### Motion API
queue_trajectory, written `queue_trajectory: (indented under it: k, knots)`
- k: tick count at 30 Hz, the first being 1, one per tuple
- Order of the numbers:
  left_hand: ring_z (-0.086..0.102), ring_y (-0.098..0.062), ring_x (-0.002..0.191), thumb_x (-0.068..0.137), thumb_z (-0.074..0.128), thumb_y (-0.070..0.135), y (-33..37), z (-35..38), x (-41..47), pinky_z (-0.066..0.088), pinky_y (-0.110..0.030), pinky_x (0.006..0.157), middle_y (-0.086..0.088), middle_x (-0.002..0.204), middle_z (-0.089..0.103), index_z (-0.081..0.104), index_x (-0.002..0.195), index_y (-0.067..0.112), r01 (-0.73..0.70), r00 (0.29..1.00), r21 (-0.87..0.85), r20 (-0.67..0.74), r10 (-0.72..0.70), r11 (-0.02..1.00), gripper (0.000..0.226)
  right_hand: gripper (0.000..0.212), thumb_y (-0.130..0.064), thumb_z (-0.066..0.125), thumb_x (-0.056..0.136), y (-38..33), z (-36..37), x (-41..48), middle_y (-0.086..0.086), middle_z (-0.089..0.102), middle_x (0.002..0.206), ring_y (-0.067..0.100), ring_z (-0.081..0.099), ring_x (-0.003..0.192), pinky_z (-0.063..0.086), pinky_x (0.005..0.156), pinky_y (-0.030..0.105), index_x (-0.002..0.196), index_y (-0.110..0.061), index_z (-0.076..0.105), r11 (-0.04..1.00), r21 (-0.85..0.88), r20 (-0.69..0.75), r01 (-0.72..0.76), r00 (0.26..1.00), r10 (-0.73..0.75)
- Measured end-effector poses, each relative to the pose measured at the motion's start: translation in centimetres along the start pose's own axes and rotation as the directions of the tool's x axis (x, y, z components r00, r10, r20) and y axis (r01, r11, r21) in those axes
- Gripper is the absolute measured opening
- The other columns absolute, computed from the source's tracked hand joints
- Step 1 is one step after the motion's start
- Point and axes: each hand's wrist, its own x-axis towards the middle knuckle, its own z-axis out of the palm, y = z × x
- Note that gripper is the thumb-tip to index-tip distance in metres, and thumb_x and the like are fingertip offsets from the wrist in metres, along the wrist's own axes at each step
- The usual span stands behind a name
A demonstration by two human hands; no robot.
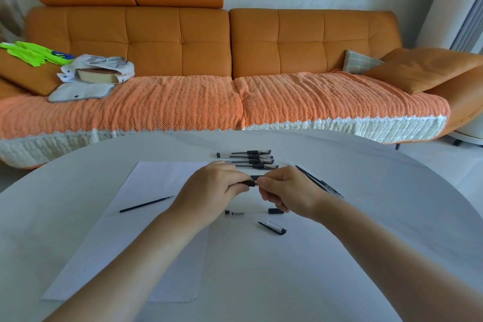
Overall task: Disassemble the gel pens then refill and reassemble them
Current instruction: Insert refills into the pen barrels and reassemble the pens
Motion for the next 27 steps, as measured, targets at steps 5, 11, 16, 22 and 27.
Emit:
queue_trajectory:
  k: [5,11,16,22,27]
  knots:
    - [0.052,-0.006,0.079,0.094,0.060,0.034,0.3,0.4,-0.1,0.044,-0.025,0.066,0.014,0.089,0.056,0.068,0.109,0.034,0.060,0.997,-0.016,0.058,-0.059,0.998,0.017,0.039,-0.029,0.047,0.102,0.0,0.0,0.1,0.003,0.048,0.061,0.020,0.042,0.055,0.040,0.056,0.033,0.068,-0.014,0.061,0.998,-0.063,-0.005,0.015,1.000,-0.015]
    - [0.050,-0.007,0.072,0.092,0.065,0.032,0.2,0.4,0.0,0.039,-0.022,0.059,0.015,0.087,0.055,0.071,0.108,0.038,0.048,0.998,0.030,0.042,-0.050,0.998,0.018,0.034,-0.033,0.053,0.099,0.1,-0.1,0.2,0.000,0.055,0.063,0.019,0.045,0.056,0.040,0.059,0.035,0.076,-0.012,0.067,0.996,-0.083,0.016,-0.045,0.999,0.046]
    - [0.055,-0.004,0.091,0.097,0.053,0.040,-0.3,0.0,-0.4,0.044,-0.024,0.073,0.021,0.107,0.063,0.061,0.112,0.040,0.169,0.975,0.095,0.126,-0.181,0.981,0.018,0.037,-0.054,0.066,0.085,-0.1,-1.2,-0.8,-0.008,0.059,0.065,0.011,0.051,0.057,0.044,0.057,0.027,0.070,-0.020,0.061,0.898,-0.434,-0.115,-0.074,0.993,0.026]
    - [0.057,-0.002,0.091,0.097,0.050,0.045,-0.2,-0.3,-1.0,0.045,-0.021,0.075,0.020,0.102,0.065,0.063,0.112,0.043,0.171,0.971,0.120,0.150,-0.188,0.978,0.020,0.031,-0.057,0.077,0.070,0.0,-0.5,-3.3,-0.015,0.066,0.079,0.003,0.061,0.073,0.050,0.065,0.023,0.083,-0.030,0.072,0.743,-0.668,0.046,-0.028,0.996,0.079]
    - [0.056,-0.005,0.084,0.099,0.050,0.034,-0.1,-0.5,-0.8,0.050,-0.033,0.079,0.013,0.093,0.062,0.067,0.106,0.029,0.196,0.962,0.010,0.192,-0.194,0.981,0.019,0.018,-0.047,0.073,0.080,0.7,-1.1,-3.5,-0.017,0.065,0.088,0.000,0.060,0.074,0.050,0.066,0.016,0.086,-0.031,0.070,0.812,-0.583,0.051,0.031,0.999,-0.001]
